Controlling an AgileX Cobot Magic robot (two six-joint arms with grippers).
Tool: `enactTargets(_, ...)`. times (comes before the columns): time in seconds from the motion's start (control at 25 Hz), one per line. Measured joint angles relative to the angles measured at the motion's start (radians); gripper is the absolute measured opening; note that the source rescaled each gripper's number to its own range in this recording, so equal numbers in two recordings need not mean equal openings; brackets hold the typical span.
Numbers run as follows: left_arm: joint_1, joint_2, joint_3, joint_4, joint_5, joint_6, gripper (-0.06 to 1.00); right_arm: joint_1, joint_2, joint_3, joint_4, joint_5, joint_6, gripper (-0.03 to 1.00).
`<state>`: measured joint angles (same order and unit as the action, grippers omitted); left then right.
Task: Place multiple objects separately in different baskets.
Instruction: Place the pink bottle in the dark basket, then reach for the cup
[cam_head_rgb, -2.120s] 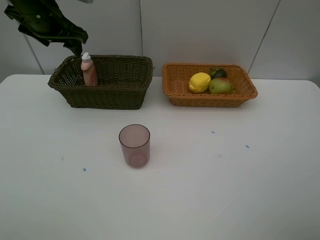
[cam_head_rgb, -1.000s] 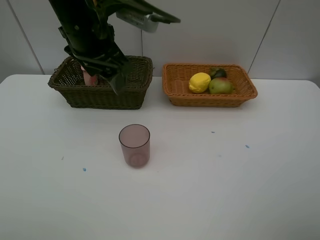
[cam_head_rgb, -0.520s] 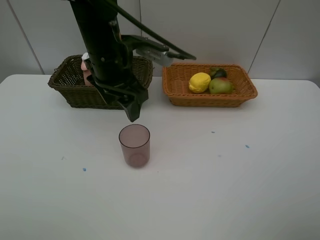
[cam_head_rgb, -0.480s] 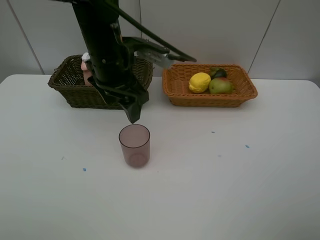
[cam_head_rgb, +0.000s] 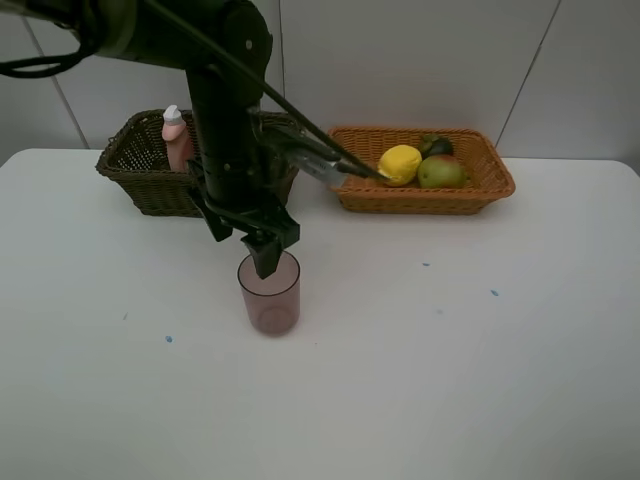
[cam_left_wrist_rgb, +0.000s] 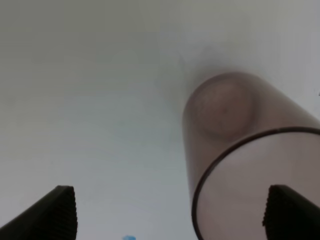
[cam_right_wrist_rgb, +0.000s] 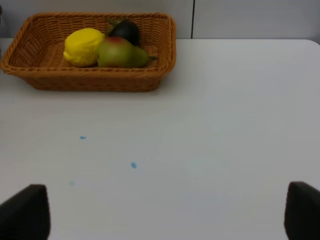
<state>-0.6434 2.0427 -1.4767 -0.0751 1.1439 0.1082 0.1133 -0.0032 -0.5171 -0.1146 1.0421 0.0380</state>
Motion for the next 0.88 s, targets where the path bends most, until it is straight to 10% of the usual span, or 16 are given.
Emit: enactTargets(0.88,0.0,0.102,0.0,0.004,-0.013,0.001,0.98,0.0,0.0,0.0,0.0,0.0,0.0,1.0)
